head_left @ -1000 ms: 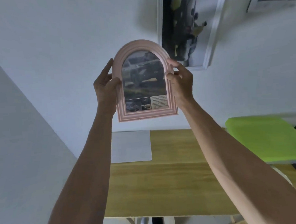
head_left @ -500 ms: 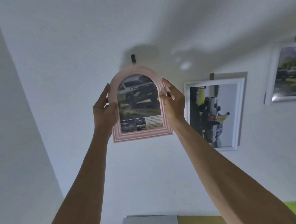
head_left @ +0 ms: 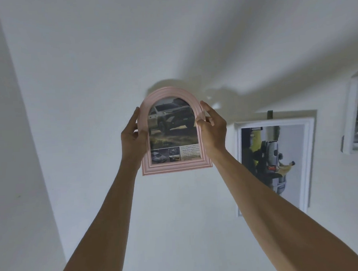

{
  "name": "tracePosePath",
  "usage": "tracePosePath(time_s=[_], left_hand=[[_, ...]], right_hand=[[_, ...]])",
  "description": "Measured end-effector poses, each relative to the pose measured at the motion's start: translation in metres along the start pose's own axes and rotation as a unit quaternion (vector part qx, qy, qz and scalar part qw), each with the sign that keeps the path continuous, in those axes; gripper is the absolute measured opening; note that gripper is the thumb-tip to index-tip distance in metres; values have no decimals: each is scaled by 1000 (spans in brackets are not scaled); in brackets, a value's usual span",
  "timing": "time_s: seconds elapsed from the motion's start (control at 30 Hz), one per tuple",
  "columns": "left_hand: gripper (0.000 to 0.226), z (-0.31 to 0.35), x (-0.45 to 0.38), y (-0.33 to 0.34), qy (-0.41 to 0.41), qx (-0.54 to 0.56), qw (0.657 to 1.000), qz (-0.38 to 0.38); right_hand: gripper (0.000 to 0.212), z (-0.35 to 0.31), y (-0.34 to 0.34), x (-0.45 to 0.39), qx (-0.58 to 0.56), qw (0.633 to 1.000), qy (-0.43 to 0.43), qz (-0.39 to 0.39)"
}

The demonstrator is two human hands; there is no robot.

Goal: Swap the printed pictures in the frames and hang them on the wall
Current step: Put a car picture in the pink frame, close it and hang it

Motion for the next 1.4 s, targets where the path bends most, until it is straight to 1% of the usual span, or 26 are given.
tracePosePath(time_s=[0.13, 0.43, 0.63, 0.8, 0.93, 1.03, 1.13, 1.23, 1.4], left_hand=[[61, -6, -4, 3, 14, -7, 1000, -5], [59, -20, -12, -1, 29, -8, 1000, -2], [58, -30, -14, -2, 34, -32, 999, -11], [59, -35, -16, -2, 25, -11, 1000, -5], [58, -45, -18, -6, 10, 0, 1000, 9], [56, -47, -18, -7, 36, -31, 999, 20], [60, -49, -21, -8, 39, -46, 998, 25], [63, -53, -23, -8, 41, -64, 997, 23], [64, -57, -21, -11, 45, -64, 997, 26]], right_hand=[[50, 8, -3, 3, -1, 1000, -4, 14], [47, 13, -1, 10, 35, 999, -33, 15], [47, 23, -3, 19, 52, 998, -38, 24], [45, 29, -2, 19, 82, 994, -66, 17], [43, 26, 1, 22, 157, 980, -123, 15], [50, 25, 0, 22, 215, 965, -149, 20], [57, 22, 0, 21, 287, 941, -180, 5], [61, 22, 0, 22, 288, 936, -201, -7], [63, 25, -2, 29, 290, 936, -201, -21]])
Point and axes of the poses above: each hand's wrist, its own x-axis away from the middle knuckle, its own y-axis out of the palm, z = x × y, the point moved 6 cm from there along -x, towards the middle knuckle, and after that the axes turned 14 degrees about -y, right-handed, at the moved point
